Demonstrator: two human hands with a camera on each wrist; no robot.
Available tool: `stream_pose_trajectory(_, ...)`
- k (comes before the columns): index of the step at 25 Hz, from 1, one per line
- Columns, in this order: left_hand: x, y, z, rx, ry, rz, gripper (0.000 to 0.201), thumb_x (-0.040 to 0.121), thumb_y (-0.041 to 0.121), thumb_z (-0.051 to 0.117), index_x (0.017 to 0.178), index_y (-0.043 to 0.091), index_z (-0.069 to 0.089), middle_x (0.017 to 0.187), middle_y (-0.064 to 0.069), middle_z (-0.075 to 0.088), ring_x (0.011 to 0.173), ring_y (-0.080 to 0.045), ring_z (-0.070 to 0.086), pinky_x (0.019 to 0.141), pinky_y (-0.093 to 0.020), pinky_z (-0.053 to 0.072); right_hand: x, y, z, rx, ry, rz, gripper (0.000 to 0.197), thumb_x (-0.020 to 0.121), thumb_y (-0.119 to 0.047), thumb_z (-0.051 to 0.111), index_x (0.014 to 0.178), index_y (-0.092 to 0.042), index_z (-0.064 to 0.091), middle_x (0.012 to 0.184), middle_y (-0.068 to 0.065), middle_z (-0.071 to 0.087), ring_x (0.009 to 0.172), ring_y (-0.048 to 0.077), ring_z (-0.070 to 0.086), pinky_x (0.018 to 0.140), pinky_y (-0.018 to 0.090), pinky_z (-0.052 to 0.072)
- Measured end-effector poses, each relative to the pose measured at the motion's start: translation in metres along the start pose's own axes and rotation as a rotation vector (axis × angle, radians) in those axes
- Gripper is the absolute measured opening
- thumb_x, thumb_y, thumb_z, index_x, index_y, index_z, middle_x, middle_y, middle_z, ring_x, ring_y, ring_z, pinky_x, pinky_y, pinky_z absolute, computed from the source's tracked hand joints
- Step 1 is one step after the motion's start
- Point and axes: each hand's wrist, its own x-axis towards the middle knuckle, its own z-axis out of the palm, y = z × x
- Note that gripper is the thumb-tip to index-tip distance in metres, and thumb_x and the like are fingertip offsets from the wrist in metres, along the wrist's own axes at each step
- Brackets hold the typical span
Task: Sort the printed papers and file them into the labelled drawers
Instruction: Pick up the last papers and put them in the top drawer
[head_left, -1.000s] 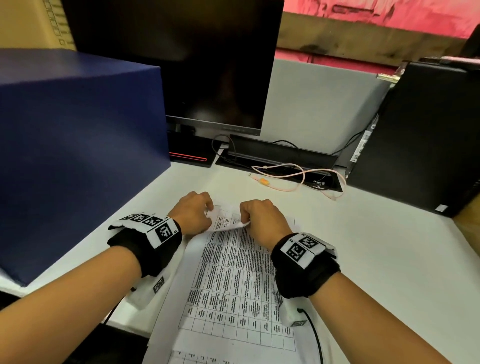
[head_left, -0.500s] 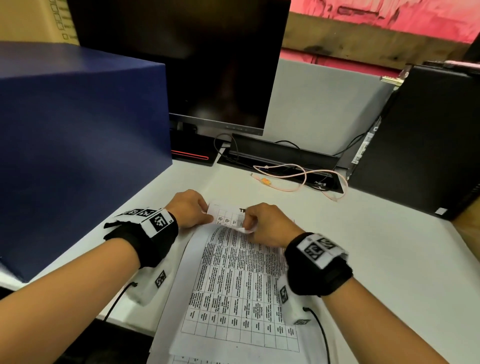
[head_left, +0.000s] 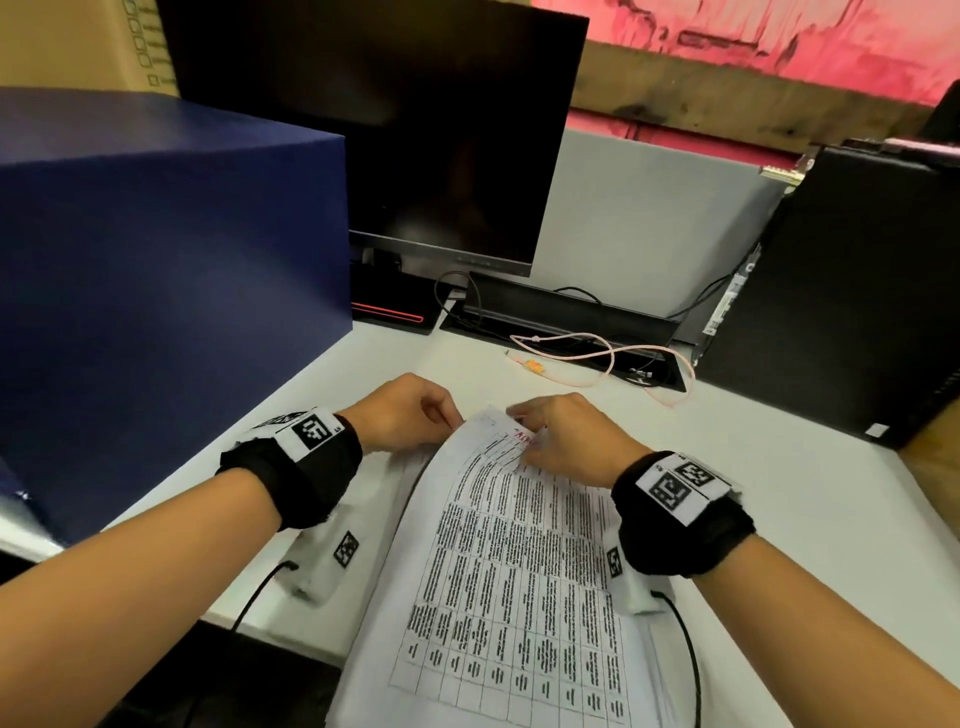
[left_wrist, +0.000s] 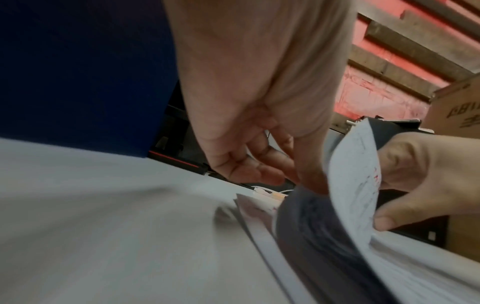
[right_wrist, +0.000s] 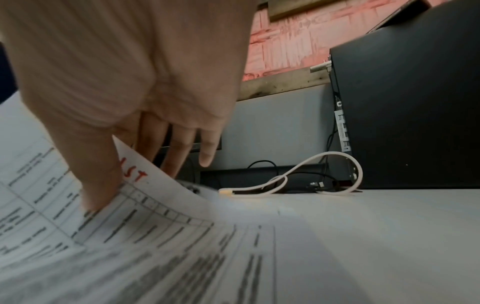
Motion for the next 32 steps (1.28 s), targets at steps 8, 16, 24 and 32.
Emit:
stream_pose_trajectory(8, -0.012, -0.018, -0.021, 0.464, -0.066, -0.134, 0.061, 0.074, 0.035, 0.08, 0.129, 0.024, 0.055, 0.12, 0.005, 0.054, 0.099, -0.009, 0.052, 0.092, -0.021, 0.043, -0.037, 0.008, 0.002, 0.114, 0.132, -0.103, 0.034, 0.081, -0.011, 0.072, 0.101, -0.029, 0.051, 0.084, -0.011, 0.057, 0.08, 0.012, 0.056, 0.07, 0.03, 0.049)
stream_pose_trajectory(16, -0.013, -0.006, -0.01, 0.105, -0.174, -0.245, 0.046, 0.094, 0.051, 0.048, 0.093, 0.011, 0.071, 0.087, 0.002, 0.072, 0.071, -0.01, 0.06, 0.063, -0.019, 0.049, -0.04, 0.005, 0.014, 0.008, 0.193, -0.285, 0.019, 0.079, -0.004, 0.073, 0.079, -0.022, 0.075, 0.076, -0.012, 0.046, 0.073, 0.009, 0.047, 0.059, 0.021, 0.036)
stream_pose_trajectory(24, -0.018, 0.006, 0.003, 0.067, -0.272, -0.095, 0.007, 0.088, 0.008, 0.066, 0.094, 0.004, 0.066, 0.089, -0.014, 0.072, 0.072, -0.019, 0.064, 0.07, -0.028, 0.055, -0.028, 0.005, 0.014, 0.031, 0.171, -0.18, 0.011, 0.084, -0.018, 0.073, 0.095, -0.016, 0.073, 0.098, -0.009, 0.057, 0.094, 0.011, 0.053, 0.078, 0.029, 0.048)
stream_pose_trajectory(32, -0.034, 0.033, -0.005, -0.305, -0.099, -0.039, 0.033, 0.099, 0.041, 0.044, 0.097, 0.015, 0.064, 0.092, -0.002, 0.07, 0.085, -0.014, 0.066, 0.078, -0.027, 0.054, -0.016, -0.009, -0.012, 0.189, 0.12, -0.061, 0.022, 0.093, -0.027, 0.061, 0.099, -0.024, 0.041, 0.106, -0.001, 0.062, 0.095, 0.019, 0.061, 0.081, 0.04, 0.055)
